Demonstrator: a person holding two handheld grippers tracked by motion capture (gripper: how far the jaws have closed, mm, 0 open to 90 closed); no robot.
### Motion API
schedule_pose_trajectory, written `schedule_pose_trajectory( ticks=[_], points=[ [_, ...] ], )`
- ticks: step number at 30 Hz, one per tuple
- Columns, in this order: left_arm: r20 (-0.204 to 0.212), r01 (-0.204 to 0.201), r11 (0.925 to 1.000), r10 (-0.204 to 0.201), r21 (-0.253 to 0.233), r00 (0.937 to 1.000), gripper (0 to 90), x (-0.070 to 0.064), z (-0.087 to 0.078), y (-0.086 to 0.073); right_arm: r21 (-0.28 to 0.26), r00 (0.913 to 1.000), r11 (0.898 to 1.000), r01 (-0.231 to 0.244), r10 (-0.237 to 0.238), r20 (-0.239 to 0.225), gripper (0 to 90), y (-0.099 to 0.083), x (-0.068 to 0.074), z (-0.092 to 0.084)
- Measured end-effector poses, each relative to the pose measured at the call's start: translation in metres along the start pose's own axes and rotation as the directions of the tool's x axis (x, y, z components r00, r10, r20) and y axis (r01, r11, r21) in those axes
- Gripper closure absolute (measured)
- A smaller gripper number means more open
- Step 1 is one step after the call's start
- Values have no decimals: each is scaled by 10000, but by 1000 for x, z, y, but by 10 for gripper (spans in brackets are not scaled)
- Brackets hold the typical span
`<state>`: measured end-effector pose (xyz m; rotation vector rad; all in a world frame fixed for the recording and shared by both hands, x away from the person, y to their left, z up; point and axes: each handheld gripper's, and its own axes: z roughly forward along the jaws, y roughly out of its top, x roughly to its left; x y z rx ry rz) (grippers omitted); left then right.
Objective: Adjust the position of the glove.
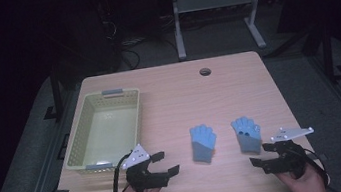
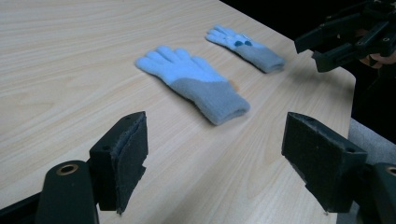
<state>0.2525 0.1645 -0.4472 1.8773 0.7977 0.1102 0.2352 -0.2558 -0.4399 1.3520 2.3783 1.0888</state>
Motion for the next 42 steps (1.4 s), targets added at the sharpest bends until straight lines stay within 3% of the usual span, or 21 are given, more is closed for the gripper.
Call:
schedule_pose_trajectory(
  ticks=[5,10,18,30,42],
  points=[
    [-50,10,10000,-10,-10,10000,223,1,1,0,46,9993,9994,357,-357,72,266,10,1,3],
    [-35,-12,10000,11,-74,10000,222,0,-1,0,293,9995,9991,310,-311,21,262,15,-1,5],
    [-41,-23,9999,22,-118,10000,223,-2,-2,0,151,9992,9991,402,-403,62,263,30,-5,3],
    [-12,78,9998,-78,-158,10000,222,-2,-1,-1,800,9997,9964,261,-261,-18,258,48,-16,12],
    [-33,43,9998,-44,-198,10000,223,-1,-3,0,1182,9984,9914,559,-564,9,261,72,-17,15]
  ],
)
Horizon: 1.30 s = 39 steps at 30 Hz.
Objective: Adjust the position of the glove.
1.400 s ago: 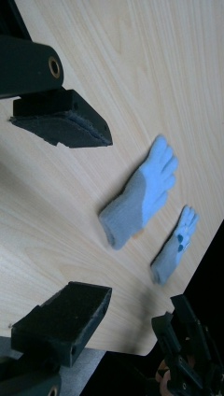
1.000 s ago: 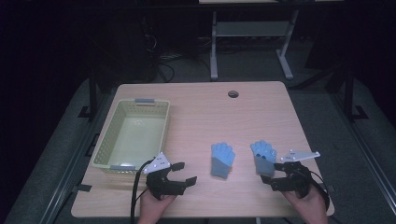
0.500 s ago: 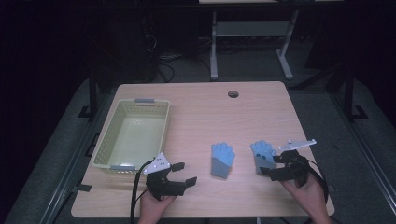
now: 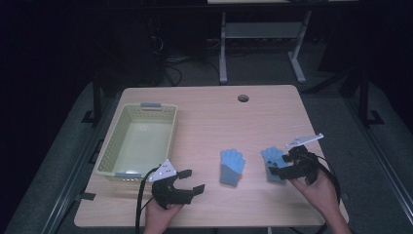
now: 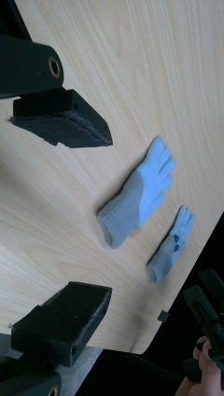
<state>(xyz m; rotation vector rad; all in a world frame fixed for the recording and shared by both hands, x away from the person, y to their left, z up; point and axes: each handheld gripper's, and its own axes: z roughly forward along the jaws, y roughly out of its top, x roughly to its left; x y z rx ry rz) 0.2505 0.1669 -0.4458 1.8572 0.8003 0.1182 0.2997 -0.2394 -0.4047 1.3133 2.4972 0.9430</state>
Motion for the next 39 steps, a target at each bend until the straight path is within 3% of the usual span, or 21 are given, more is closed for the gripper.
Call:
schedule_pose_trajectory(
  ticks=[12,18,23,30,39],
  points=[
    [7,-58,10000,58,-25,10000,223,0,0,1,389,10000,9992,83,-82,-31,272,18,-6,4],
    [41,26,10000,-26,-66,10000,223,0,0,0,483,9998,9987,-155,162,-138,302,22,-12,7],
    [61,83,9999,-83,-86,9999,223,-1,2,0,950,9992,9949,-328,347,-184,336,24,-18,16],
    [80,50,9999,-49,-144,10000,224,-2,2,0,1651,9976,9839,-680,696,-37,419,26,-27,29],
    [110,13,10000,-12,-72,9999,224,-2,2,0,2521,9971,9648,-749,701,281,523,23,-32,45]
  ],
)
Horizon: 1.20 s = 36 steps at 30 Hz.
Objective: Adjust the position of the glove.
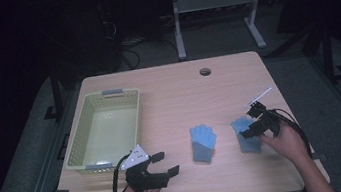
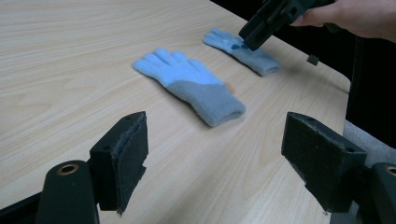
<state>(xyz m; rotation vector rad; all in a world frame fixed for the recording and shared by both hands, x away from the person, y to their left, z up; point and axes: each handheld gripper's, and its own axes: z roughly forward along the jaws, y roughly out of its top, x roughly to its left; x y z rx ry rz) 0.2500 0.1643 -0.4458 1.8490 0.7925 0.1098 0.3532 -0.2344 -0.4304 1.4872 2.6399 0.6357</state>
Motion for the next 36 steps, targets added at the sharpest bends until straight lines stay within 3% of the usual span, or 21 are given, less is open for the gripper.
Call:
schedule_pose_trajectory(
  ticks=[2,5,13,23,36],
  points=[
    [-5,17,10000,-17,46,10000,225,0,0,0,72,10000,9999,75,-75,65,530,0,0,2],
    [-6,62,10000,-62,71,10000,224,0,1,-1,588,9993,9981,176,-195,316,572,-1,1,10],
    [27,74,9999,-74,124,10000,225,-1,2,-1,655,9950,9973,341,-400,919,636,0,8,13],
    [32,118,9999,-118,98,9999,226,1,1,-1,887,9965,9960,62,-136,824,782,4,7,13],
    [-2,194,9998,-194,-1,9998,226,1,0,-1,482,9984,9984,-290,266,508,819,3,3,2]
  ],
)
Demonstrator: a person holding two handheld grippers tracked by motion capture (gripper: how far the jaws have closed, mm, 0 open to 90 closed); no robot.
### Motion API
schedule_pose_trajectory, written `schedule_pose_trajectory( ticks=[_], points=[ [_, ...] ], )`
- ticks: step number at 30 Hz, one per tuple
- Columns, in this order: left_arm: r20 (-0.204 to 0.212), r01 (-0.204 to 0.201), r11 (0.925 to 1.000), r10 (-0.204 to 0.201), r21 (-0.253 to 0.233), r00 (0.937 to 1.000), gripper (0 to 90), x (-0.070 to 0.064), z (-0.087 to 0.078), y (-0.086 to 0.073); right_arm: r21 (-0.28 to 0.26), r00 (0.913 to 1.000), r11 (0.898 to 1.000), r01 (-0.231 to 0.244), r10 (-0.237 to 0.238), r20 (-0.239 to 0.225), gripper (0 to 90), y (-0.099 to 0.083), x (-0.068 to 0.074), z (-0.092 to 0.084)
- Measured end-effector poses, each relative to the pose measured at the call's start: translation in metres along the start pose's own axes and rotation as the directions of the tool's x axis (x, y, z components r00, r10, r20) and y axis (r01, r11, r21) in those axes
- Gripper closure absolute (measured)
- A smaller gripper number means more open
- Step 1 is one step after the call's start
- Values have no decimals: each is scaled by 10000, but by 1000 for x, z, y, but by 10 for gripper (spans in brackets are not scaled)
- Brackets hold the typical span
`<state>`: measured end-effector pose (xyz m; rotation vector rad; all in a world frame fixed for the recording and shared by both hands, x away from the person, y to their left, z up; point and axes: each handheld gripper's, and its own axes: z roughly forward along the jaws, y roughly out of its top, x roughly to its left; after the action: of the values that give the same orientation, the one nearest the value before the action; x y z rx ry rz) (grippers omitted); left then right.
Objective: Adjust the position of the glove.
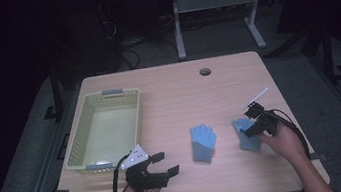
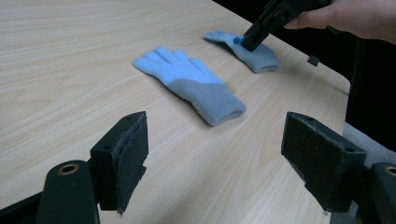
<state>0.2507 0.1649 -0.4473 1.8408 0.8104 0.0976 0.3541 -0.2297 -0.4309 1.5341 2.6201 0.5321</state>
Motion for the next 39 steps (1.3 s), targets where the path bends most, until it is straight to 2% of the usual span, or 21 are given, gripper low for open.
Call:
schedule_pose_trajectory(
  ticks=[11,20,30,39],
  points=[
    [0,-12,10000,12,-10,10000,227,0,-1,0,-775,9994,9970,-39,12,-349,821,3,8,-22],
    [-3,-2,10000,2,-27,10000,227,0,-2,0,-1017,9986,9941,383,-417,-322,820,10,22,-32],
    [4,-22,10000,22,-48,10000,227,0,-2,1,-1194,9961,9906,661,-725,-499,821,18,36,-38],
    [-13,-4,10000,4,-58,10000,227,0,-2,0,-1342,9915,9856,1027,-1122,-653,821,29,54,-43]
  ],
)
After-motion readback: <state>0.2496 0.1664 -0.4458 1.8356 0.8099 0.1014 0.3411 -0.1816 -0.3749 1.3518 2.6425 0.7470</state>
